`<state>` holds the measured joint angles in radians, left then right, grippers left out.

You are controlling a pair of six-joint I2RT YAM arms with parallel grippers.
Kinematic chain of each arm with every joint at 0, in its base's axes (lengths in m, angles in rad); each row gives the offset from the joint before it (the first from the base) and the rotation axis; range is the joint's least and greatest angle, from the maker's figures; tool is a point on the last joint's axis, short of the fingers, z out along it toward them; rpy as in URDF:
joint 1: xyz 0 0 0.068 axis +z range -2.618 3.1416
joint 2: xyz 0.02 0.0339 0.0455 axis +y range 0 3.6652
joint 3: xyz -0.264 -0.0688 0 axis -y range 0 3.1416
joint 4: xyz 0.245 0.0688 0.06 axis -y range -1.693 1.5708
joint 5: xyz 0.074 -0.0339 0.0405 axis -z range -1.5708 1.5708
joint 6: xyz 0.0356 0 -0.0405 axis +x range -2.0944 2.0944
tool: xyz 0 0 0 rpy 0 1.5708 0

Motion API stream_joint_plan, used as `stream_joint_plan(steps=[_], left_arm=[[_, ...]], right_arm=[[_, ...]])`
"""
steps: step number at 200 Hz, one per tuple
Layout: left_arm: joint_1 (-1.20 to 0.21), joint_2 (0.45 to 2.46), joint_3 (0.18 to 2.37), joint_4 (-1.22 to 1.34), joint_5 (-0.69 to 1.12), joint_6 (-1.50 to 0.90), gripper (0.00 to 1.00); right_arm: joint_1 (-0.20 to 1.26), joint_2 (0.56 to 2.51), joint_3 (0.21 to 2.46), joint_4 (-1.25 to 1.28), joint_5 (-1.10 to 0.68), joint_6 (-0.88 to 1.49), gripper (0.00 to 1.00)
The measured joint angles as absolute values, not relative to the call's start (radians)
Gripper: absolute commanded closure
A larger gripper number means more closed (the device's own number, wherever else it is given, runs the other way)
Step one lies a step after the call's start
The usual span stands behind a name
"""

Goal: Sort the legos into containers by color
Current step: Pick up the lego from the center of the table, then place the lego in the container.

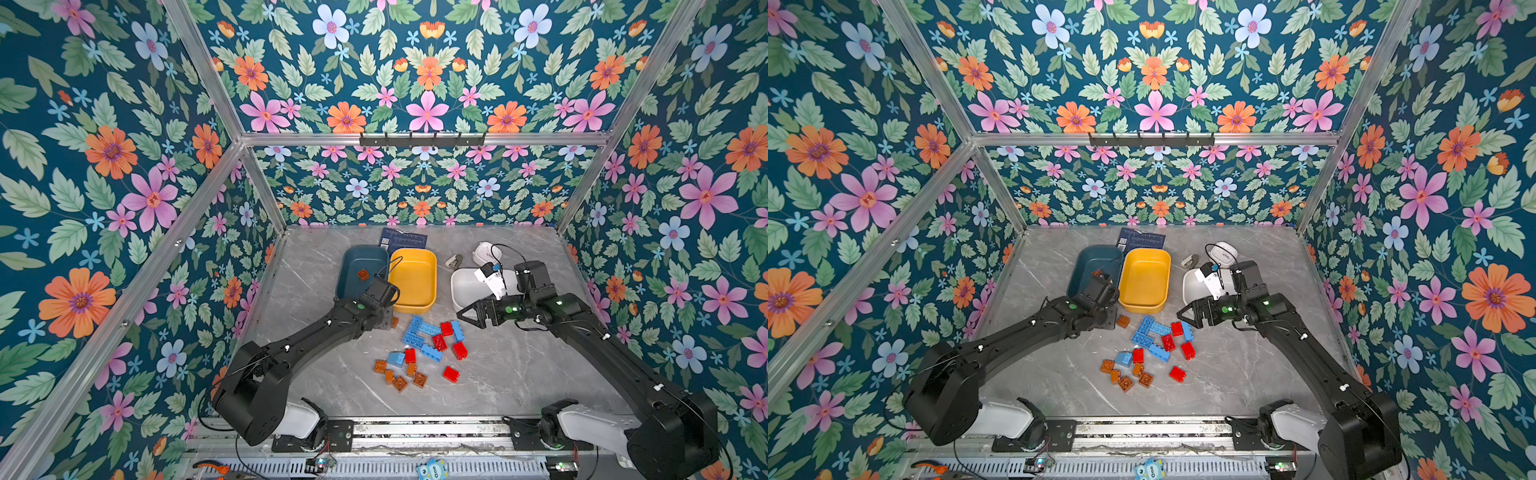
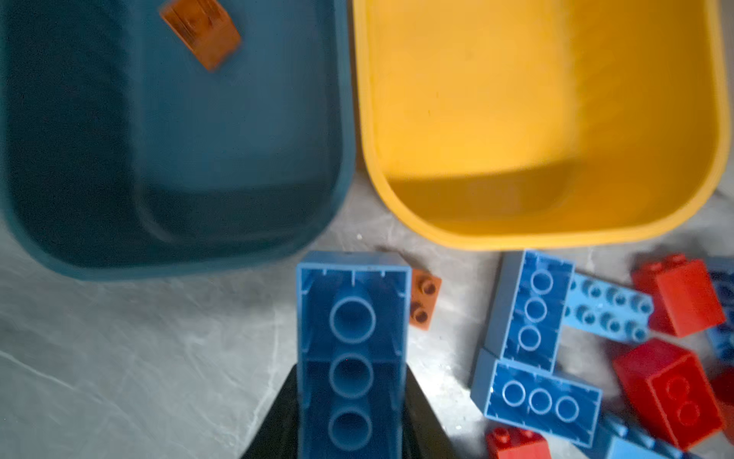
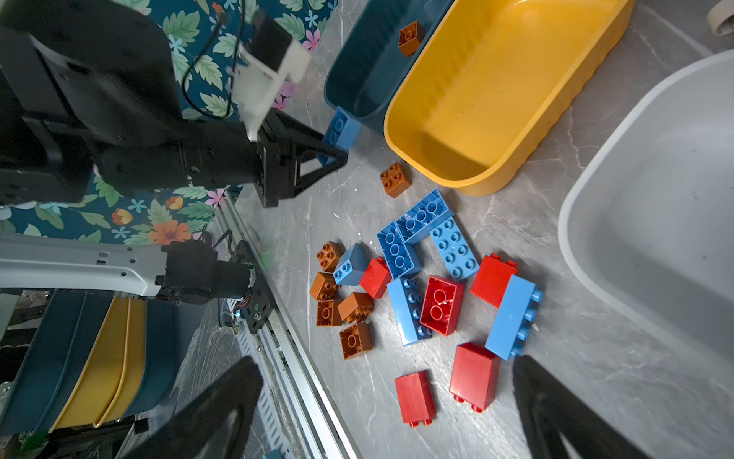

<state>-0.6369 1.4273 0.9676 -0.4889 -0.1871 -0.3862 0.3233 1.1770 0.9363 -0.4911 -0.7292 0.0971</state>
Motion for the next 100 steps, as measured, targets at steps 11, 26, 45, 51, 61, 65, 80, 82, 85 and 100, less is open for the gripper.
stream_joint_plan(steps=[11,26,45,51,61,65,80,82,85,100], left_arm=[[-0.601,1.444,1.023,-0.501,-0.194,-0.357,0.78],[-0.54,1.478,1.099,-0.505,-0.194,-0.313,0.78],[-0.471,1.533,1.184,-0.505,-0.192,-0.269,0.78],[-0.451,1.553,1.21,-0.501,-0.192,-0.254,0.78],[-0.421,1.586,1.247,-0.501,-0.188,-0.231,0.78],[-0.411,1.598,1.26,-0.501,-0.185,-0.228,0.78],[-0.387,1.644,1.306,-0.501,-0.18,-0.204,0.77],[-0.385,1.65,1.312,-0.502,-0.179,-0.203,0.78],[-0.383,1.658,1.321,-0.501,-0.176,-0.202,0.77],[-0.38,1.692,1.359,-0.497,-0.146,-0.184,0.77]], right_arm=[[0.323,1.177,0.937,-0.491,-0.729,0.097,0.01],[0.323,1.177,0.938,-0.489,-0.73,0.097,0.01],[0.323,1.179,0.938,-0.484,-0.731,0.098,0.01],[0.323,1.179,0.938,-0.48,-0.731,0.098,0.01],[0.323,1.181,0.941,-0.48,-0.731,0.099,0.01],[0.323,1.181,0.942,-0.478,-0.731,0.099,0.01],[0.323,1.183,0.949,-0.472,-0.732,0.099,0.01],[0.323,1.184,0.949,-0.472,-0.732,0.099,0.01],[0.323,1.184,0.949,-0.471,-0.732,0.099,0.01],[0.323,1.185,0.949,-0.47,-0.731,0.099,0.01]])
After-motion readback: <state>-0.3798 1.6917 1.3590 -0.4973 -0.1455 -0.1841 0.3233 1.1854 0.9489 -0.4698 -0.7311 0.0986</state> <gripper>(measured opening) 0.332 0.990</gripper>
